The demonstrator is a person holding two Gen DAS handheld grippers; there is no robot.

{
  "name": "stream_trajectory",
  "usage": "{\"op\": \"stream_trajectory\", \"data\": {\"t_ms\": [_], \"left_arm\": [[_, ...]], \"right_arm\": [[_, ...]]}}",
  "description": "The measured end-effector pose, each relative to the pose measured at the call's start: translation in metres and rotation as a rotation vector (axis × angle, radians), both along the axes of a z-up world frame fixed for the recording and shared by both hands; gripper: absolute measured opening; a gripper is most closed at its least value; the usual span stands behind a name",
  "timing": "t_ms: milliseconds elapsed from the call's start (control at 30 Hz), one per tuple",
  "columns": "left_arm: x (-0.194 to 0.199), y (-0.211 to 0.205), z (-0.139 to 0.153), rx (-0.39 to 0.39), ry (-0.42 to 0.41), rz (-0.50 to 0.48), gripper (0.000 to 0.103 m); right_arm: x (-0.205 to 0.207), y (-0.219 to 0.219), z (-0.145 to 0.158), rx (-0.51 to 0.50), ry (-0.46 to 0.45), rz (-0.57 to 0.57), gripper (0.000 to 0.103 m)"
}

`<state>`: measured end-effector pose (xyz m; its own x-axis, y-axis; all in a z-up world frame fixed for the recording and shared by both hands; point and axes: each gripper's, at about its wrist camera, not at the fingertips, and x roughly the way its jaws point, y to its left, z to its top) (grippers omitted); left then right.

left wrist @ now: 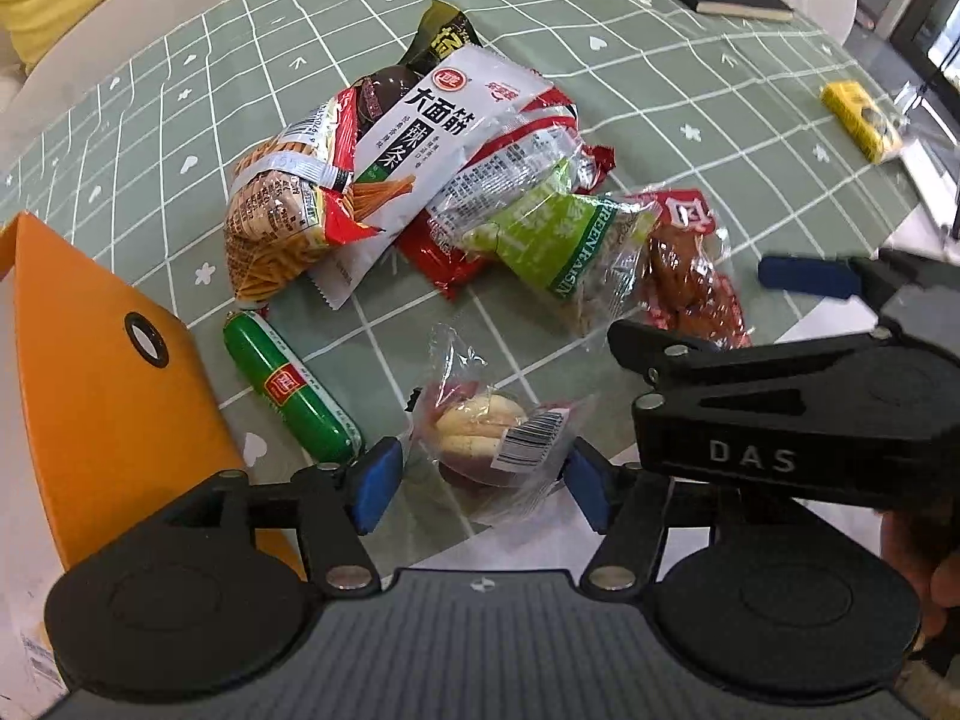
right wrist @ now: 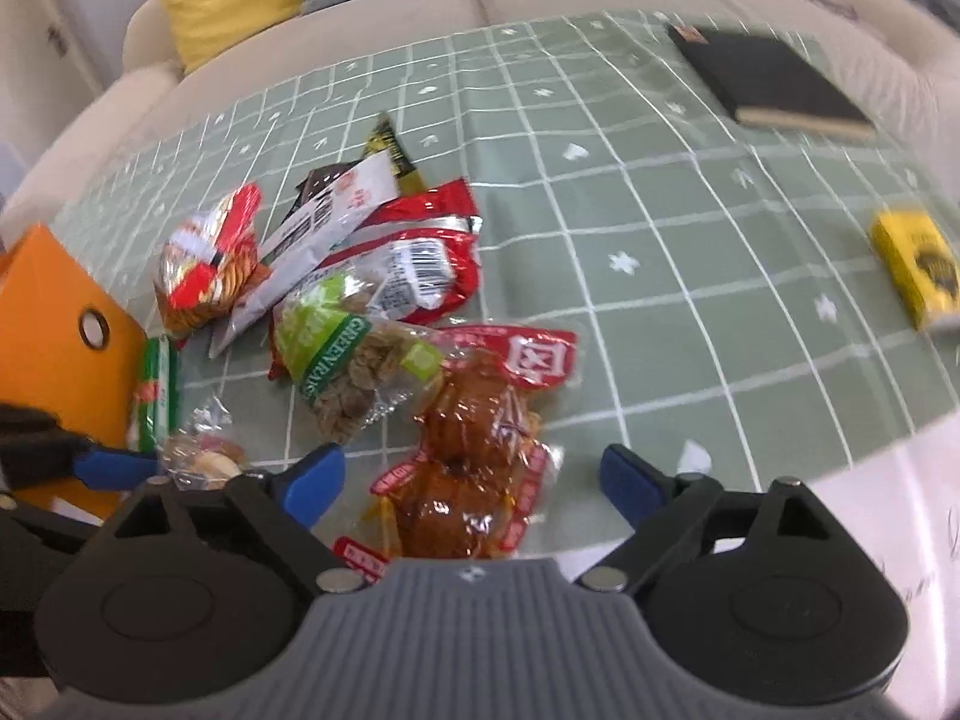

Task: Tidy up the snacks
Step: 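Reach left tool to the clear pastry bag while right tool approaches the red braised meat pack, then close left tool on the pastry bag while right tool grasps the braised meat pack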

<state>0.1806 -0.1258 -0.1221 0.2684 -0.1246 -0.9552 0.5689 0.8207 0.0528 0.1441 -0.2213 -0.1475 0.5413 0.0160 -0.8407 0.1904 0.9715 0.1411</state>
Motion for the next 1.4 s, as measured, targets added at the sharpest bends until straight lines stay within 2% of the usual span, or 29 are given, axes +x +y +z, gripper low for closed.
{"op": "stream_trajectory", "data": {"t_ms": [133, 267, 367, 567, 633, 733, 767, 800, 933, 1133, 1400], "left_arm": [[-0.005, -0.003, -0.002, 0.017, -0.010, -0.032, 0.077], [-0.007, -0.004, -0.002, 0.005, -0.033, -0.042, 0.079], [-0.006, -0.004, 0.002, -0.026, -0.046, -0.028, 0.083], [-0.006, -0.013, -0.005, 0.016, -0.084, -0.064, 0.084], [-0.008, -0.015, -0.008, 0.029, -0.096, -0.067, 0.078], [-0.007, -0.012, -0.007, -0.008, -0.085, -0.050, 0.054], [-0.006, -0.011, -0.007, -0.013, -0.079, -0.031, 0.052], [-0.007, -0.010, -0.007, -0.012, -0.083, -0.017, 0.052], [-0.009, -0.002, -0.002, -0.046, -0.088, 0.042, 0.050], [-0.018, 0.006, 0.013, -0.095, -0.118, 0.092, 0.049], [-0.039, 0.018, 0.041, -0.170, -0.168, 0.124, 0.049]], "right_arm": [[-0.005, -0.002, -0.001, -0.051, 0.004, 0.046, 0.088], [-0.017, -0.008, -0.001, -0.136, 0.000, 0.109, 0.072], [-0.026, -0.016, 0.000, -0.137, -0.017, 0.135, 0.063], [-0.032, -0.022, 0.000, -0.130, -0.020, 0.149, 0.061], [-0.032, -0.021, 0.000, -0.131, -0.016, 0.146, 0.059], [-0.034, -0.021, 0.002, -0.136, -0.012, 0.133, 0.053], [-0.035, -0.021, 0.003, -0.135, -0.009, 0.127, 0.048], [-0.035, -0.021, 0.004, -0.135, -0.008, 0.123, 0.041], [-0.040, -0.020, 0.009, -0.123, -0.016, 0.126, 0.036], [-0.047, -0.010, 0.022, -0.142, -0.037, 0.139, 0.035], [-0.060, -0.017, 0.042, -0.083, -0.069, 0.093, 0.034]]}}
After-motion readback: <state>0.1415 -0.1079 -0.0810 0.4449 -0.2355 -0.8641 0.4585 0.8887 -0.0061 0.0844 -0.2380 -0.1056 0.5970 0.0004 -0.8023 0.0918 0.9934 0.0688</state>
